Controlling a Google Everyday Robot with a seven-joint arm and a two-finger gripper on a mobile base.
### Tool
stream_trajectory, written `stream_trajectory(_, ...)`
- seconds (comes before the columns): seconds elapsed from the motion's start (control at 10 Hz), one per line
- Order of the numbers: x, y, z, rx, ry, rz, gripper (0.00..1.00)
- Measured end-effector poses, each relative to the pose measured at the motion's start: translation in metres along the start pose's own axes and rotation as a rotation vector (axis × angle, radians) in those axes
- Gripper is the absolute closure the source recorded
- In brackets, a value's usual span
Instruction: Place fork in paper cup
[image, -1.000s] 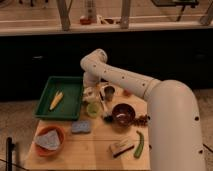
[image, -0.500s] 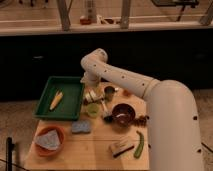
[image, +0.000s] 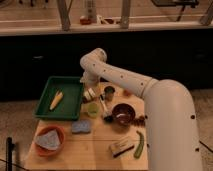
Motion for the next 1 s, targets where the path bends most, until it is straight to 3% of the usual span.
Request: stream_trajectory(1.0, -0.0016, 0.0006, -0.0012, 0.000, 0.010, -0.012, 0.20)
